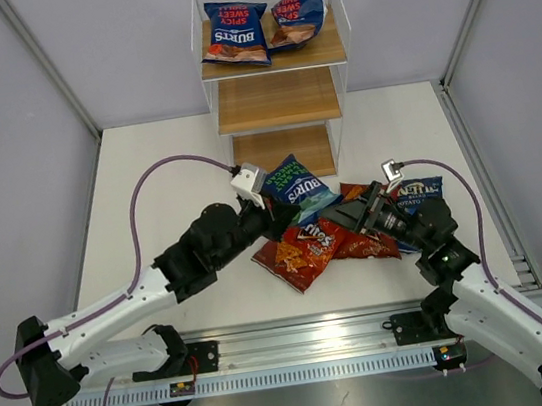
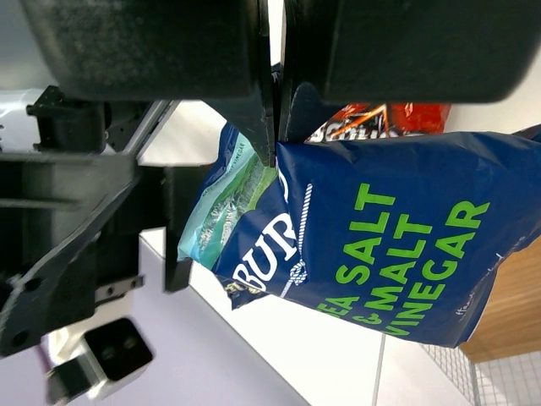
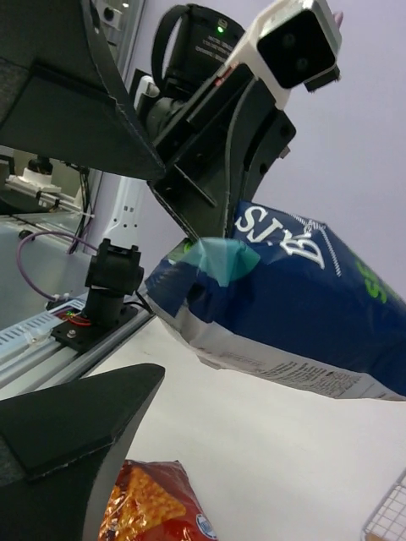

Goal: Place and organize the chips bags onto the shelf

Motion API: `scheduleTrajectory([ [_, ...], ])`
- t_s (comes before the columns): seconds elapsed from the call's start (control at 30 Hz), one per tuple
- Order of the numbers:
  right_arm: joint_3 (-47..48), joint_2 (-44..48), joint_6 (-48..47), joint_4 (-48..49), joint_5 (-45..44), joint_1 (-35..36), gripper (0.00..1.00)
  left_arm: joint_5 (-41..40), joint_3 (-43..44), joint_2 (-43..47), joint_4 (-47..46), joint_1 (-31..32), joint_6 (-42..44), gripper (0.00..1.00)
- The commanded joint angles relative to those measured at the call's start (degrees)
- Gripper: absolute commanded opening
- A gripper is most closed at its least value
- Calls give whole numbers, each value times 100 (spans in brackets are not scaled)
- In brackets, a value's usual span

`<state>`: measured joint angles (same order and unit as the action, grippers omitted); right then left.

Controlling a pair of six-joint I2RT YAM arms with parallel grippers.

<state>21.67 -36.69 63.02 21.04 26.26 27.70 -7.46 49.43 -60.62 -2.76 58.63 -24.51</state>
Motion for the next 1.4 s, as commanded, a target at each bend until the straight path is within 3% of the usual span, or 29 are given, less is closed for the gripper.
scheduleTrajectory([
  [0.0, 30, -260, 201, 559, -1042, 498, 98, -343, 295, -81, -645, 113, -106, 0],
  [0.33, -93, 48, 403, 585, -2765, 860, 96, -677, 278, -327, -1129, 403, -159, 0],
  [0.53, -75, -461, 798, 1165, -2705, 868, 90, -950, 286, -538, -1358, 553, 17, 0],
  [0.73, 214, -646, 791, 658, -2898, 938, 85, -906, 374, -714, -1525, 641, 166, 0],
  [0.8, 232, -638, 799, 586, -3012, 947, 79, -810, 383, -784, -1560, 641, 192, 0],
  [0.93, 197, -585, 817, 665, -3109, 947, 55, -669, 383, -881, -1604, 658, 210, 0],
  [1.0, 171, -568, 808, 735, -3101, 956, 52, -634, 374, -925, -1604, 658, 228, 0],
  [1.03, 153, -542, 791, 787, -3101, 947, 43, -633, 366, -925, -1596, 658, 245, 0],
  [1.1, 110, -533, 755, 893, -3101, 947, 35, -660, 348, -934, -1596, 658, 254, 3],
  [1.3, -145, -410, 746, 1287, -3232, 956, 36, -773, 304, -890, -1508, 658, 350, 16],
  [1.37, -216, -392, 755, 1429, -3285, 956, 35, -870, 295, -881, -1455, 658, 359, 33],
])
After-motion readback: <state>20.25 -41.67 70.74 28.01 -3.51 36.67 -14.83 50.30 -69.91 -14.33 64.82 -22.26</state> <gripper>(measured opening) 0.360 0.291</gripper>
